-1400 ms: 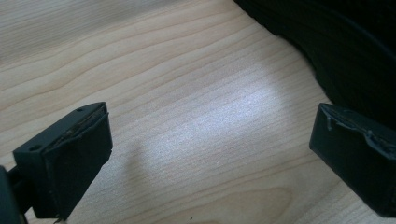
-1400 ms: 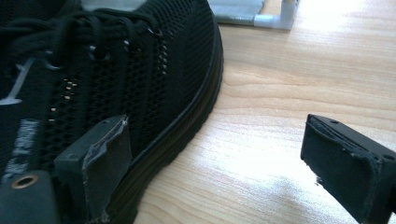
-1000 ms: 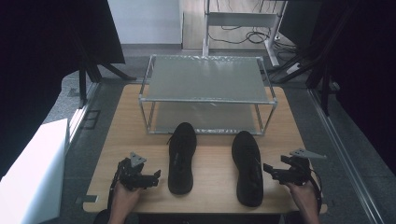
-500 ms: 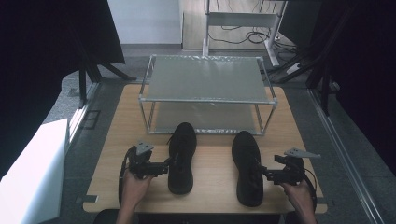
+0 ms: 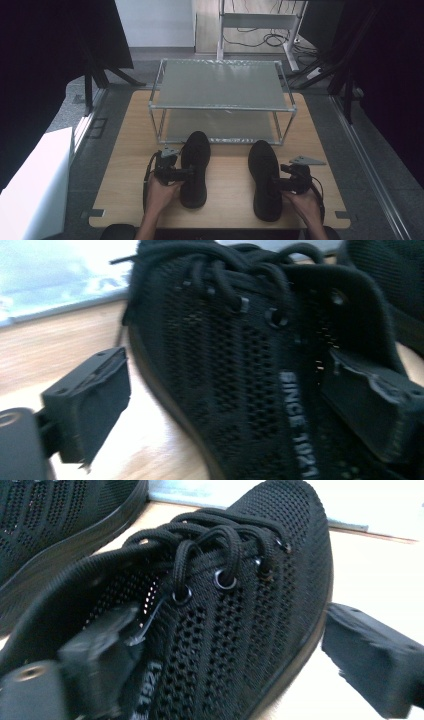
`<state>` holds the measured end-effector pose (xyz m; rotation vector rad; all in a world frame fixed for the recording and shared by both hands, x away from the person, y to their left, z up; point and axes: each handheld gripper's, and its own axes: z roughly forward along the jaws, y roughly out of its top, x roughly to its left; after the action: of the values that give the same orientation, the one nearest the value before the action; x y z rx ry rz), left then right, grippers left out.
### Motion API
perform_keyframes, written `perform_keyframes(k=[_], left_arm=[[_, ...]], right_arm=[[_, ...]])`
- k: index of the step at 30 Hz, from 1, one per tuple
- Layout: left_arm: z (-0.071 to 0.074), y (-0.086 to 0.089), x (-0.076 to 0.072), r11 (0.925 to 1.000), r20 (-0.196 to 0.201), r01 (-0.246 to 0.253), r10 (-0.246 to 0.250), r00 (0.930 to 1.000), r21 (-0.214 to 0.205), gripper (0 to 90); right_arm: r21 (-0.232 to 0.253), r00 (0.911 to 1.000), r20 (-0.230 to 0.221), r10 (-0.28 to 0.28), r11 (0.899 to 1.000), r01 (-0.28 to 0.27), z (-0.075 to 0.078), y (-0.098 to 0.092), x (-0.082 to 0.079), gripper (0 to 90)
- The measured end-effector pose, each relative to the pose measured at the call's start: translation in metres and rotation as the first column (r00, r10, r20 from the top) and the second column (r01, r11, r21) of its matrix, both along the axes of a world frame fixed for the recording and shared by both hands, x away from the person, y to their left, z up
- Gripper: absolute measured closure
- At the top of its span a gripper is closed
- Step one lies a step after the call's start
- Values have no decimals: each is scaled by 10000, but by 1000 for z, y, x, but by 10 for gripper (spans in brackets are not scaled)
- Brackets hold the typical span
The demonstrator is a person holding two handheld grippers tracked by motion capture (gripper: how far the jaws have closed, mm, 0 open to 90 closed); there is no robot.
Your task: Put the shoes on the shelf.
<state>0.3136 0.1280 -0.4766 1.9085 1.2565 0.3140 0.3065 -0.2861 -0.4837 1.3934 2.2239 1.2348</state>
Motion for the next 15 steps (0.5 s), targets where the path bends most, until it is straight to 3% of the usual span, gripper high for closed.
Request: perform_keyframes(k=[1, 3, 7, 9, 10, 11, 15], left_arm=[[-1, -2, 0, 9999, -103, 137, -138, 9999, -44, 77], [-2, -7, -1, 9998, -165, 186, -184, 9997, 96, 128], [-6, -9, 5, 9992, -323, -28, 41, 9995, 397, 119], [-10, -14, 8, 9959, -304, -32, 60, 9995, 909, 133], [-13, -16, 9, 9934, -249, -84, 113, 9996, 1147, 191], [-13, -17, 10, 9930, -240, -74, 103, 9997, 1180, 191], [-12, -20, 8, 9834, 145, -445, 427, 9990, 1760, 367]], right_arm=[[0, 10000, 0, 0, 10000, 0, 0, 0, 0, 151], [-617, 9999, 76, -117, 9980, 121, -4, 9, 1, 202], [-1108, 9993, 184, -333, 9932, 351, -2, 12, -1, 304], [-1359, 9986, 289, -440, 9896, 475, -2, 13, -2, 348], [-1674, 9975, 441, -560, 9839, 626, -1, 15, -3, 436], [-1674, 9975, 441, -560, 9839, 626, -1, 15, -3, 436], [-1896, 9934, 773, -844, 9770, 977, 0, 12, -1, 630]])
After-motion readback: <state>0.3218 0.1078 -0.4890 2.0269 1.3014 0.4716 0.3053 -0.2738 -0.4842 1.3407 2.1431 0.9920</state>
